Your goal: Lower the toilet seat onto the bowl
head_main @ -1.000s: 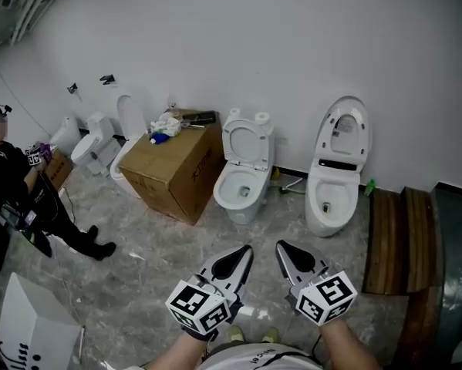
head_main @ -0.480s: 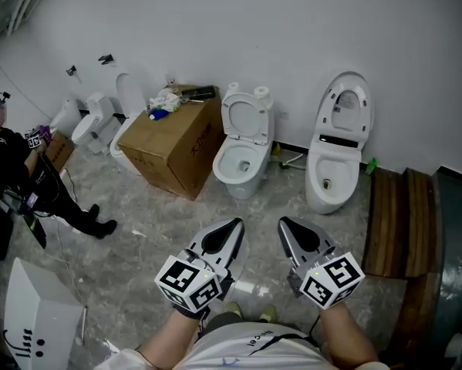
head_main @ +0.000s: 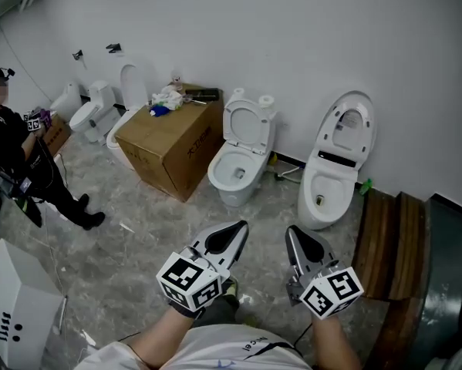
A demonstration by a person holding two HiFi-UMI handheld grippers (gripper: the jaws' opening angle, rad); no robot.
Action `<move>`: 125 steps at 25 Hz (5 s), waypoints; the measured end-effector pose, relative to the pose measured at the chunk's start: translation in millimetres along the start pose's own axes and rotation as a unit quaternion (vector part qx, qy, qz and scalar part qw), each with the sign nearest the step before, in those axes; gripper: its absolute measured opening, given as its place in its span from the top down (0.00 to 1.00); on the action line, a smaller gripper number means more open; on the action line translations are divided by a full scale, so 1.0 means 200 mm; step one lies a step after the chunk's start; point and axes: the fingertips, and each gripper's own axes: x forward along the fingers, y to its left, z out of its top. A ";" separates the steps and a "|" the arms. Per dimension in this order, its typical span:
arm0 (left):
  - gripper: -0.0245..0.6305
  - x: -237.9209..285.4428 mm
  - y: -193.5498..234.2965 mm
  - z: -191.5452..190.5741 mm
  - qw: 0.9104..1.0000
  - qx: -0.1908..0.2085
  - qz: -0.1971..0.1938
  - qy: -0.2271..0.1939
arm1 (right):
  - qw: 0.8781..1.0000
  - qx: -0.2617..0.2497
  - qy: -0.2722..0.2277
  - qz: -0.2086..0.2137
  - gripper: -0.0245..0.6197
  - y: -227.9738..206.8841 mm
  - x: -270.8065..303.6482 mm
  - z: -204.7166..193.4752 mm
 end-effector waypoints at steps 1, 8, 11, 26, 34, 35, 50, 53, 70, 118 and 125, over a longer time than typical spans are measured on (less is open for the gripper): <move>0.95 0.03 0.02 0.00 1.000 -0.003 0.000 -0.002 | 1.000 -0.002 0.003 -0.001 0.94 -0.02 0.02 0.00; 0.95 0.28 0.30 -0.06 1.000 -0.019 -0.002 0.002 | 1.000 -0.002 0.026 -0.013 0.94 -0.23 0.29 -0.07; 0.95 0.43 0.49 -0.06 1.000 -0.018 -0.002 0.009 | 0.999 0.001 0.036 -0.019 0.94 -0.34 0.50 -0.09; 0.95 1.15 1.59 0.09 0.999 0.004 -0.018 0.036 | 0.996 -0.006 0.066 -0.051 0.94 -0.80 1.71 -0.13; 0.95 1.51 1.94 0.03 0.999 0.004 -0.012 0.043 | 0.995 -0.018 0.084 -0.052 0.94 -1.15 2.11 -0.17; 0.95 1.56 1.99 0.03 0.999 0.001 -0.009 0.045 | 0.995 -0.018 0.084 -0.050 0.94 -1.20 2.16 -0.17; 0.95 2.62 2.60 -0.12 0.997 0.021 0.038 0.068 | 0.985 -0.058 0.160 0.019 0.94 -2.17 3.03 -0.31; 0.95 2.78 2.75 -0.23 0.996 0.010 0.052 0.075 | 0.981 -0.069 0.183 0.016 0.94 -2.38 3.15 -0.41; 0.95 3.25 3.26 -0.90 0.983 -0.058 0.091 0.145 | 0.947 -0.127 0.296 0.001 0.88 -3.09 3.65 -1.19; 0.95 2.26 3.15 -1.29 0.973 -0.096 0.151 0.145 | 0.868 -0.305 0.376 0.113 0.86 -2.36 3.16 -2.05; 0.95 1.98 3.11 -1.48 0.970 -0.107 0.161 0.147 | 0.855 -0.333 0.377 0.126 0.84 -2.22 3.04 -2.29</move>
